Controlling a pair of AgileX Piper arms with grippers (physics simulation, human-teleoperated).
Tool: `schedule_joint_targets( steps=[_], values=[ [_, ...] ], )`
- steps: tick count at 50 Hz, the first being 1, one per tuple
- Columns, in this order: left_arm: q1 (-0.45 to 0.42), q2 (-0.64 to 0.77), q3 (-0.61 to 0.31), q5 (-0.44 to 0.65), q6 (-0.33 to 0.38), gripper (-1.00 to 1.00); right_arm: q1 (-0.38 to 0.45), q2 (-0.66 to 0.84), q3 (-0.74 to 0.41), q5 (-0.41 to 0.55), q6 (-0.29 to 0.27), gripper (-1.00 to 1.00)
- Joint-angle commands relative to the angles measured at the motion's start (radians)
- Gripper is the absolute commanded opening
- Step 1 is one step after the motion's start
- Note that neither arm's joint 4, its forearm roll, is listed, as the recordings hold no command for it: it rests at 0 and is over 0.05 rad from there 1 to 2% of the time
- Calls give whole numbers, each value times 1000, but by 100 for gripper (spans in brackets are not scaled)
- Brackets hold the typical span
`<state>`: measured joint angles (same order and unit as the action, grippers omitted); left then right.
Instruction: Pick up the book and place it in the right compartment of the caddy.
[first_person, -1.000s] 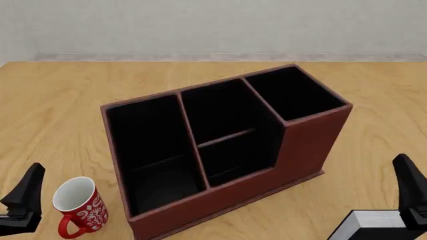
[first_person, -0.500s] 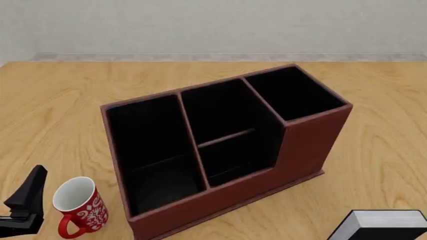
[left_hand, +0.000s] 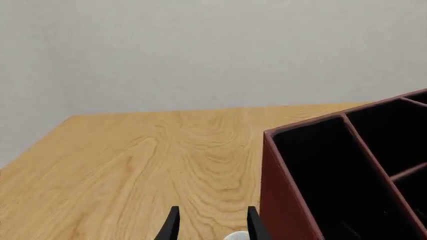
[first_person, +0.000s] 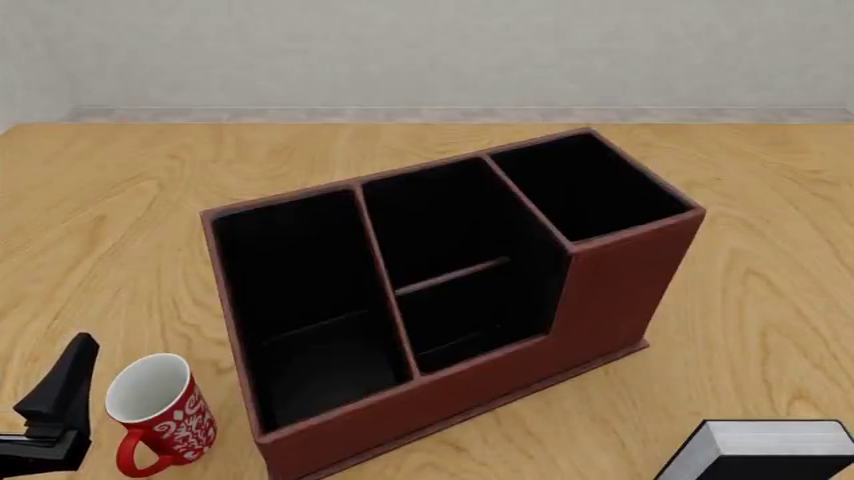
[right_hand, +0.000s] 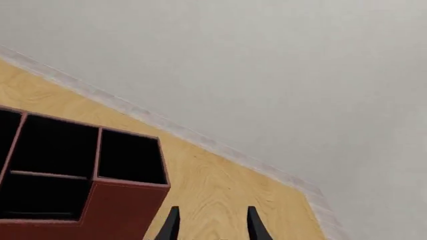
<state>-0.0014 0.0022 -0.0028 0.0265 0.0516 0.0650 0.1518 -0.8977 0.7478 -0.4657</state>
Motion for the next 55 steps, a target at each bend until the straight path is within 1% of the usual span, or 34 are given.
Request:
schedule_joint_targets(
  steps=[1, 2, 6, 7, 10, 12, 14, 15, 17, 19, 20, 22, 24, 26, 27, 29, 30, 31, 33, 36, 40, 41, 43, 44, 45, 47, 48, 52, 53, 55],
  values=[
    [4, -1, 1, 4, 8, 100, -3, 81, -163, 109, -108, 100],
    [3, -1, 1, 6, 12, 100, 0, 84, -172, 121, -126, 100],
    [4, -1, 0, 6, 10, 100, -12, 107, -229, 160, -158, 100],
    [3, -1, 0, 7, 12, 100, -6, 109, -232, 172, -180, 100],
    [3, -1, 0, 7, 12, 100, -12, 123, -265, 189, -186, 100],
    [5, 0, -4, 6, 12, 100, -14, 137, -286, 220, -228, 100],
    [5, 0, -4, 6, 13, 100, -15, 156, -325, 239, -231, 100],
    [5, -1, -4, 6, 14, 100, -16, 160, -330, 247, -248, 100],
    [4, -1, -4, 7, 15, 100, -19, 167, -341, 258, -258, 100],
    [1, -1, -4, 8, 18, 100, -18, 186, -372, 284, -260, 100],
    [-4, -1, -6, 7, 17, 100, -24, 196, -389, 294, -288, 100],
    [-3, -1, -6, 8, 17, 100, -23, 207, -406, 309, -289, 100],
    [-4, -1, -5, 8, 18, 100, -19, 222, -425, 337, -306, 100],
    [-6, -1, -4, 9, 20, 100, -16, 235, -443, 369, -334, 100],
    [-6, -1, -4, 9, 19, 100, -16, 248, -461, 382, -333, 100],
    [-5, -1, -3, 9, 20, 100, -14, 257, -462, 405, -371, 100],
    [-7, -1, -3, 8, 21, 100, -11, 266, -466, 421, -379, 100],
    [-9, -1, -4, 7, 22, 100, 4, 265, -457, 443, -399, 100],
    [-9, 0, -4, 7, 21, 100, 1, 284, -465, 467, -412, 100],
    [-12, 0, -3, 7, 23, 100, 16, 303, -452, 472, -453, 100],
    [-13, -1, -3, 6, 22, 100, 16, 332, -446, 472, -471, 100],
    [-15, -1, -3, 7, 27, 100, 15, 335, -413, 472, -508, 100],
    [-15, -1, -3, 8, 22, 100, 12, 346, -411, 472, -507, 100],
    [-15, -1, -2, 8, 24, 100, 12, 346, -398, 472, -526, 100],
    [-15, -1, -2, 7, 29, 100, 16, 355, -406, 472, -528, 100],
    [-14, -1, -2, 8, 24, 100, 9, 367, -400, 472, -551, 100],
    [-18, -1, -2, 8, 31, 100, 5, 374, -405, 472, -555, 100],
    [-17, 0, -2, 8, 26, 100, 0, 401, -424, 472, -586, 100],
    [-17, 0, -2, 7, 27, 100, -17, 402, -416, 472, -611, 100],
    [-20, 0, -1, 7, 27, 100, -15, 417, -416, 472, -617, 100]
  ],
)
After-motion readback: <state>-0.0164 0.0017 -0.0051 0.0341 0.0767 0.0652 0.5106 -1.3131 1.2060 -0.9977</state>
